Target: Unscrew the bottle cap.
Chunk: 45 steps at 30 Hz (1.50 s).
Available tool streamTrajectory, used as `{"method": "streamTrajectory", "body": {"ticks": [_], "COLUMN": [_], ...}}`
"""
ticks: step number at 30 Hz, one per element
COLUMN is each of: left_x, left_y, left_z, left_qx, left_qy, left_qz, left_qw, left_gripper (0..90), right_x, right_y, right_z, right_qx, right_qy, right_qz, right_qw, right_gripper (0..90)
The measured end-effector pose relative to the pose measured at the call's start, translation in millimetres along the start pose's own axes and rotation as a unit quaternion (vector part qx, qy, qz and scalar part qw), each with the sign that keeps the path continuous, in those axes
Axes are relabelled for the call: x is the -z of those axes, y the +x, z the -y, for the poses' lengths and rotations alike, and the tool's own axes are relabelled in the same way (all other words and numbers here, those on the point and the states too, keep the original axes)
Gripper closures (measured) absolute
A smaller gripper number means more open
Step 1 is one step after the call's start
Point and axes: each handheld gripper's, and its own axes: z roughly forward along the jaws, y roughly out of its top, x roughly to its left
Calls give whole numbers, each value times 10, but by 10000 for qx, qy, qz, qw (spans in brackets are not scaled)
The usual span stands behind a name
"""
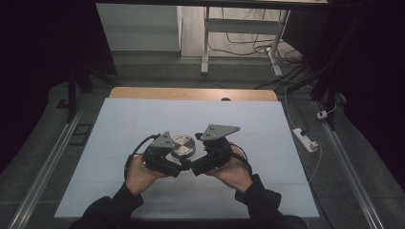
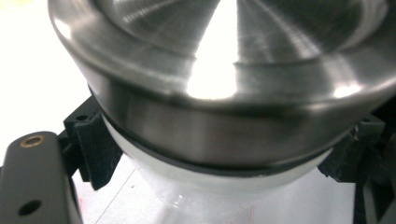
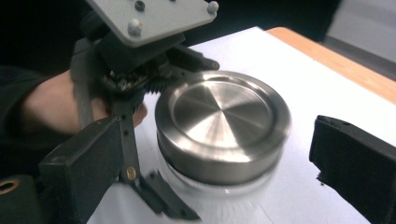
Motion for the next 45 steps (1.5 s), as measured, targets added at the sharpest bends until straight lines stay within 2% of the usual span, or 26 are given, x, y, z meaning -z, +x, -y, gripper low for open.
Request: {"method": "streamTrajectory", "body": {"ticks": [3, 5, 7, 9, 14, 16, 17, 19, 20, 22, 24, 25, 26, 30, 32, 34, 36, 38, 40, 41, 43, 45], "left_x": [-27, -40, -48, -46, -31, -23, -22, -6, 2, 17, 20, 24, 31, 56, 66, 67, 71, 74, 74, 69, 60, 61], "left_y": [-63, -96, -122, -138, -133, -109, -101, -76, -65, -65, -67, -62, -54, -57, -56, -60, -60, -68, -71, -72, -67, -49], "left_z": [-21, -32, -45, -51, -59, -50, -44, -33, -30, -31, -33, -29, -28, -26, -22, -23, -20, -17, -22, -21, -22, -22], "left_qx": [-42, -38, -54, -34, -127, -187, -207, -336, -360, -425, -504, -538, -581, -730, -814, -867, -1001, -1032, -1041, -997, -862, -753], "left_qy": [46, 41, 65, 39, 71, 57, 46, -15, -66, -99, -95, -123, -131, -194, -233, -232, -227, -247, -219, -235, -267, -227], "left_qz": [-210, -280, -322, -326, -196, -6, 75, 321, 463, 560, 657, 746, 849, 1146, 1347, 1466, 1618, 1714, 1715, 1664, 1549, 1320], "left_qw": [9998, 9996, 9994, 9995, 9997, 9998, 9997, 9989, 9983, 9975, 9965, 9957, 9946, 9905, 9873, 9851, 9815, 9795, 9794, 9807, 9838, 9881], "left_gripper": [155, 155, 155, 156, 155, 155, 155, 155, 155, 155, 155, 155, 155, 155, 155, 155, 155, 155, 155, 155, 155, 156], "right_x": [-90, -105, -115, -117, -95, -73, -73, -36, -21, 4, 18, 34, 34, 63, 76, 87, 94, 96, 97, 96, 91, 94], "right_y": [98, 118, 146, 172, 159, 114, 114, 55, 27, -24, -44, -66, -66, -115, -128, -139, -146, -157, -172, -182, -198, -212], "right_z": [20, 25, 32, 44, 40, 44, 44, 43, 45, 46, 45, 47, 47, 59, 64, 68, 75, 86, 95, 98, 94, 76], "right_qx": [-70, -89, -94, 53, 127, 187, 187, 160, 190, 207, 262, 336, 336, 397, 464, 511, 587, 589, 562, 525, 313, 133], "right_qy": [16, -7, -70, -130, -131, -120, -120, -208, -222, -298, -285, -305, -305, -409, -445, -478, -508, -555, -568, -572, -564, -587], "right_qz": [429, 507, 653, 822, 723, 447, 447, 95, -70, -363, -502, -694, -694, -1128, -1332, -1500, -1671, -1868, -1978, -2000, -1937, -1721], "right_qw": [9991, 9987, 9978, 9965, 9972, 9988, 9988, 9996, 9995, 9987, 9980, 9966, 9966, 9920, 9890, 9862, 9829, 9791, 9770, 9767, 9789, 9832], "right_gripper": [57, 59, 105, 176, 179, 184, 184, 196, 196, 197, 196, 197, 197, 197, 197, 197, 197, 197, 197, 196, 191, 104]}}
